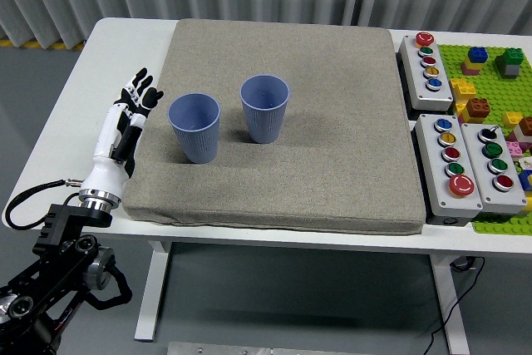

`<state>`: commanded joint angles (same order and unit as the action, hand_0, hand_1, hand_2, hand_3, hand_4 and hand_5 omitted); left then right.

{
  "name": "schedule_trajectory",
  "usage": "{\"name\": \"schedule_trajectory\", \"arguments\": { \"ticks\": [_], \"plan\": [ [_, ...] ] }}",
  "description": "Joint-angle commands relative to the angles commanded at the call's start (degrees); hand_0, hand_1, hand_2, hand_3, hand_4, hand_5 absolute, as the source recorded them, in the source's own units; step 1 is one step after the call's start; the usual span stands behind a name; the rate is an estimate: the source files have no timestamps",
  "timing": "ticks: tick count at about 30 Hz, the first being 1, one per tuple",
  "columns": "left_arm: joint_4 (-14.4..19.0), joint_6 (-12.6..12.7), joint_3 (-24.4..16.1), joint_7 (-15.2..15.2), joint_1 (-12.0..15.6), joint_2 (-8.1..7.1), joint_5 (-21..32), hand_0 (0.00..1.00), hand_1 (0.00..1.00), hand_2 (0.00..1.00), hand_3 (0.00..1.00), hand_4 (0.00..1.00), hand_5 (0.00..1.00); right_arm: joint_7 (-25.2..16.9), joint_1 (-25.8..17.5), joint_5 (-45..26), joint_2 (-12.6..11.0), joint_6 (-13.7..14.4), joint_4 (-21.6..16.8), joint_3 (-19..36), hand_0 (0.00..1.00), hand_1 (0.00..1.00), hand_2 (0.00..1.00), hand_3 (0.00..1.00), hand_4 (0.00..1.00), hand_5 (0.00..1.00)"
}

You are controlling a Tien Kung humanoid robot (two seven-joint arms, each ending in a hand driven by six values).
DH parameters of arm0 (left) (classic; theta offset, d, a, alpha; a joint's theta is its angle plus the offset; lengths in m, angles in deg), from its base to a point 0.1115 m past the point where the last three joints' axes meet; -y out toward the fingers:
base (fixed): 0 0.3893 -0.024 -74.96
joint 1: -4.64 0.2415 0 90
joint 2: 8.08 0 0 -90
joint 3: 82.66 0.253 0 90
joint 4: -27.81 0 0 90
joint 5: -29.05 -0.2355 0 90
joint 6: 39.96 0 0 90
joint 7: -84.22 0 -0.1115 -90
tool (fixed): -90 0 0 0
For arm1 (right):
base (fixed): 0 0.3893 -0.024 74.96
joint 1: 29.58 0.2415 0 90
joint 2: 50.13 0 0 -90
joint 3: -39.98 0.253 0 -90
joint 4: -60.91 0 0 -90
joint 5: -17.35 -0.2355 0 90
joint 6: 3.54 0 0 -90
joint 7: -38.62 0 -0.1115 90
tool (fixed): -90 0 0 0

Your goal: Pick cup pour cup place

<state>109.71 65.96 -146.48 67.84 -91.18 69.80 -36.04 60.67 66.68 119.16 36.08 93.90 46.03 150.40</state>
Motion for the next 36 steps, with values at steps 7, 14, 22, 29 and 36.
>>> {"name": "schedule_trajectory", "arguments": {
  "ticks": [7, 14, 22, 29, 36],
  "plan": [
    [-3.57, -1.25, 0.68, 1.37, -1.01, 0.52, -5.63, 0.942, 0.925, 0.998, 0.998, 0.998, 0.462, -0.13, 0.12, -0.16, 0.0, 0.07, 0.05, -0.03, 0.641, 0.609, 0.513, 0.595, 0.002, 0.043],
    [-7.81, -1.86, 1.11, 2.2, -2.77, 0.99, -9.8, 0.958, 0.941, 0.998, 0.998, 0.998, 0.437, -0.07, 0.38, -0.44, 0.01, 0.17, 0.05, -0.18, 0.641, 0.608, 0.513, 0.595, 0.002, 0.043],
    [-8.79, -2.23, 1.76, 2.93, -3.19, 1.3, -13.07, 0.969, 0.95, 0.998, 0.998, 0.998, 0.429, 0.0, 0.47, -0.22, 0.06, 0.14, 0.02, -0.09, 0.641, 0.609, 0.514, 0.595, 0.002, 0.045],
    [-10.32, -2.38, 1.92, 3.1, -3.81, 1.46, -13.58, 0.97, 0.948, 0.998, 0.998, 0.998, 0.422, 0.01, 0.46, -0.14, 0.1, 0.13, 0.02, -0.03, 0.641, 0.608, 0.514, 0.595, 0.002, 0.042],
    [-12.81, -1.93, 2.18, 2.79, -6.14, 1.82, -12.58, 0.952, 0.918, 0.998, 0.998, 0.998, 0.409, 0.07, 0.64, -0.12, 0.04, 0.07, 0.0, -0.05, 0.641, 0.608, 0.513, 0.595, 0.002, 0.039]
  ]
}}
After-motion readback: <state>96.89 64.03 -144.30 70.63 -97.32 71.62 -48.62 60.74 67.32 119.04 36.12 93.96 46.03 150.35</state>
